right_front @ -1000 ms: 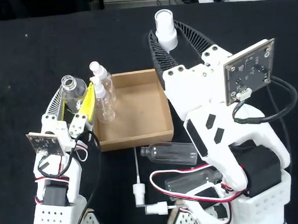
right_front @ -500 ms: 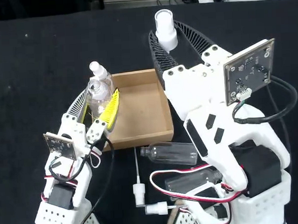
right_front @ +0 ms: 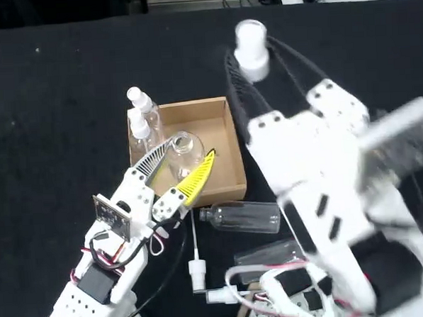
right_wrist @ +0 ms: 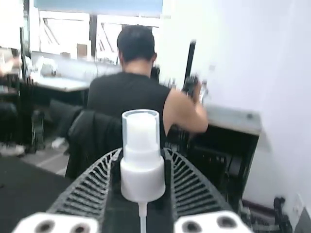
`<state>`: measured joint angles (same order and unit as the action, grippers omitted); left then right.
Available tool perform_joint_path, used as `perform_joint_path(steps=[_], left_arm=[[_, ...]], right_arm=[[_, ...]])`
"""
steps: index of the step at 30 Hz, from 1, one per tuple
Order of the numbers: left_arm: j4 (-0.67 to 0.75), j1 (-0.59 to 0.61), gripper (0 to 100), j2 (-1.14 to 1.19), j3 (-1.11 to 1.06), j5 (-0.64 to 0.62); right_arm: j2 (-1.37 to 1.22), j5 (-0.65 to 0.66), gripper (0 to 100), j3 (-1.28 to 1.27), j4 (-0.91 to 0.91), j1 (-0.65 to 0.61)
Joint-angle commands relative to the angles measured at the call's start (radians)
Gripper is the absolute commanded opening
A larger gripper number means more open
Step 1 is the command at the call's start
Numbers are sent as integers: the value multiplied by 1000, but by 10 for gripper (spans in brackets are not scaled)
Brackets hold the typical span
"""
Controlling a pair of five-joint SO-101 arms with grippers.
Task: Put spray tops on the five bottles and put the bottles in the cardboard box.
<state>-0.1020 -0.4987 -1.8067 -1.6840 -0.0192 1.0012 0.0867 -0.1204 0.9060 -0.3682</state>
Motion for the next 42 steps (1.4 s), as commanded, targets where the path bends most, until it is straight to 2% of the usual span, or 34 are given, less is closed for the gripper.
perform_joint_path(steps=[1, 10, 15, 19, 24, 30, 38, 42], left_arm=[[20, -15, 30, -18, -15, -3], [20, -13, 30, -18, -15, -6], [20, -12, 30, -18, -15, -6], [20, -12, 30, -18, -15, -6], [20, -12, 30, -18, -15, -6], [20, -12, 30, -18, -15, -6], [20, -12, 30, -18, -15, -6], [20, -12, 30, -18, -15, -6]], right_arm=[[25, -6, 11, 4, -11, -9], [30, -15, 11, 4, -12, -26], [28, -97, 12, 4, -14, -155], [25, -44, 12, 10, -26, -199], [22, -35, 11, 5, -143, -219], [-7, -28, 11, 8, -104, -334], [-134, -25, 11, 15, -104, -331], [-142, -25, 11, 10, -103, -287]])
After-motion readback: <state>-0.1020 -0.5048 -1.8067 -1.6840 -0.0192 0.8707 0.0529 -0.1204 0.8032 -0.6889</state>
